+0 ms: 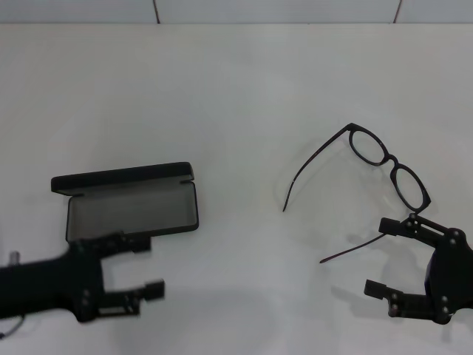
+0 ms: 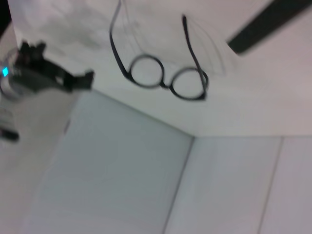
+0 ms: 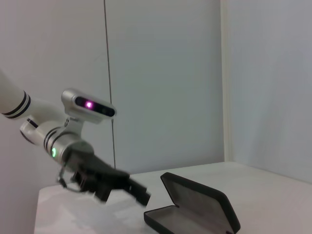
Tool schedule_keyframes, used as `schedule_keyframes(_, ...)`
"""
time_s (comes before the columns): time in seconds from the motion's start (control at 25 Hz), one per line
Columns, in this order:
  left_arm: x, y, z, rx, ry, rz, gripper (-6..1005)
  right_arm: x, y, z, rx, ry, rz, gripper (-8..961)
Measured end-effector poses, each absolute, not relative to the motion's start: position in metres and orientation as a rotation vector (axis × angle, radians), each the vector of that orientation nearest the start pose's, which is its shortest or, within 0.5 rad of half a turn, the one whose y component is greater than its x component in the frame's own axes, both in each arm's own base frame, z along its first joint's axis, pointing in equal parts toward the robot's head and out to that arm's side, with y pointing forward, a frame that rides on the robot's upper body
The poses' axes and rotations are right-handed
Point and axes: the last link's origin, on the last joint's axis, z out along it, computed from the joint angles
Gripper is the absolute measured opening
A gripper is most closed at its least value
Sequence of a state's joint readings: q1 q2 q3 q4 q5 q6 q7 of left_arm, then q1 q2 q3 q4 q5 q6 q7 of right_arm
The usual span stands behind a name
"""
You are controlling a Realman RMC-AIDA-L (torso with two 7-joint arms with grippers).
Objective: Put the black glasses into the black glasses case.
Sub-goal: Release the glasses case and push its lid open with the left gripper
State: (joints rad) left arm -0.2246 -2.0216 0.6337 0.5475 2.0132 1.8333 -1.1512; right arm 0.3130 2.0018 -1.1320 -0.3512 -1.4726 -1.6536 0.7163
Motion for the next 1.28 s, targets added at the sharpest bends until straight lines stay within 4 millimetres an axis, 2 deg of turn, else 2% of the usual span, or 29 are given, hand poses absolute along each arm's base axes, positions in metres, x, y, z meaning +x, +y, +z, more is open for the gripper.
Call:
schedule_keyframes(0.12,-0.332,0.214,0.033,-2.68,-0.843,-0.885,858,0.299,0.238,-0.028,-2.684,0.185,0.94,884)
schedule_keyframes(0.28,-0.327,0.233,0.06,-2.674,-0.947,-0.817,857,0.299,0.238,-0.028,-2.686,0.188,0.941,884)
schedule_keyframes(0.52,-0.303,0.273,0.093,-2.755,-0.831,-0.511,857,0.299,0.237,-0.029,-2.689,0.189,0.941,884)
schedule_keyframes(0.56,-0.303,0.273,0.093,-2.755,-0.831,-0.511,857,0.299,0.237,-0.029,-2.689,0.189,0.941,884)
schedule_keyframes(0.68,-0.283,0.303,0.107,-2.804,-0.709,-0.249,856,0.299,0.237,-0.029,-2.689,0.191,0.941,884)
schedule_keyframes(0.92,-0.263,0.328,0.104,-2.891,-0.551,-0.026,856,0.297,0.24,-0.029,-2.689,0.184,0.942,884)
schedule_keyframes(1.08,-0.257,0.335,0.095,-2.92,-0.427,0.076,855,0.296,0.241,-0.03,-2.689,0.181,0.943,884)
schedule_keyframes(1.28,-0.258,0.339,0.089,-2.898,-0.316,0.113,855,0.296,0.242,-0.03,-2.687,0.183,0.938,884)
